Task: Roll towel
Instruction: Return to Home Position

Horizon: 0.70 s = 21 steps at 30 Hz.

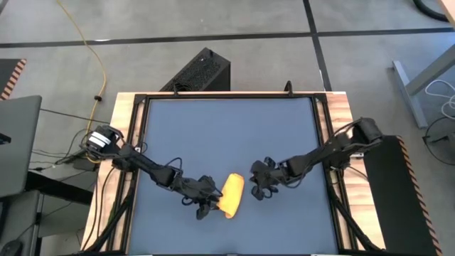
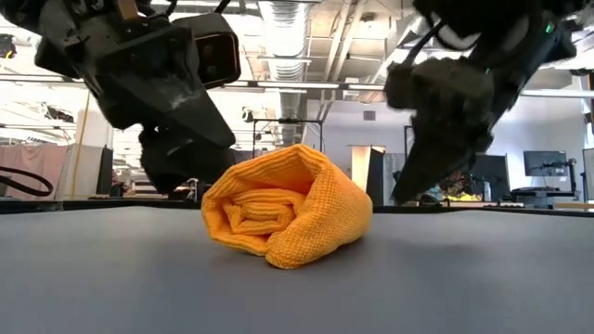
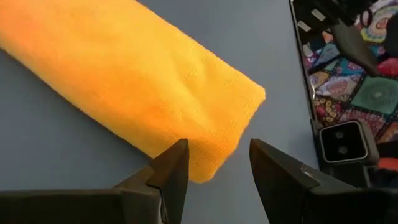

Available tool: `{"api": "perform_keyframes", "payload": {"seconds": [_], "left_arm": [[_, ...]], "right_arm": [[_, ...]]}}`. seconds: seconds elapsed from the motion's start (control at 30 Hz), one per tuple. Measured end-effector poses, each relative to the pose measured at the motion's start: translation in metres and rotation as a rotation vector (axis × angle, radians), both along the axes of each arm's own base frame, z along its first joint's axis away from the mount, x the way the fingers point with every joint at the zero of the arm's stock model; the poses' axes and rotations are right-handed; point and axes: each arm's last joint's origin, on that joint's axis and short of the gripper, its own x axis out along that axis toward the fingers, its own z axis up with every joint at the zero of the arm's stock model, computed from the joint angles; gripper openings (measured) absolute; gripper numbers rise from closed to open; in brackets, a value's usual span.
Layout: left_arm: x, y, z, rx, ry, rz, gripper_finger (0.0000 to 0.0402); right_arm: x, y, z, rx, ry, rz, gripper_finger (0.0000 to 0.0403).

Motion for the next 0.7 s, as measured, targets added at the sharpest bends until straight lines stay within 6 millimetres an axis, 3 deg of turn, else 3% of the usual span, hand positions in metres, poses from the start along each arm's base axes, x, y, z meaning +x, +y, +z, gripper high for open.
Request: {"api": "perform_keyframes", "payload": {"seconds": [0.17, 0.4, 0.47, 0.57, 0.7], "left_arm": [[0.004, 0.02, 0.019, 0.088, -0.079, 0.001, 0.0158], [-0.014, 0.055, 0.086, 0.364, -0.299, 0.09, 0.0158], [-0.026, 0.062, 0.102, 0.449, -0.339, 0.104, 0.0158], [-0.049, 0.074, 0.111, 0.531, -0.374, 0.148, 0.0158], [-0.085, 0.092, 0.105, 0.571, -0.405, 0.23, 0.0157]], "right_arm": [[-0.014, -0.004, 0.034, -0.081, -0.057, 0.074, 0.0021], [-0.04, -0.021, 0.089, -0.264, -0.275, 0.105, 0.0022], [-0.048, -0.034, 0.095, -0.296, -0.334, 0.088, 0.0022], [-0.062, -0.055, 0.097, -0.296, -0.431, 0.055, 0.0022], [-0.085, -0.078, 0.09, -0.273, -0.562, 0.029, 0.0022]]}}
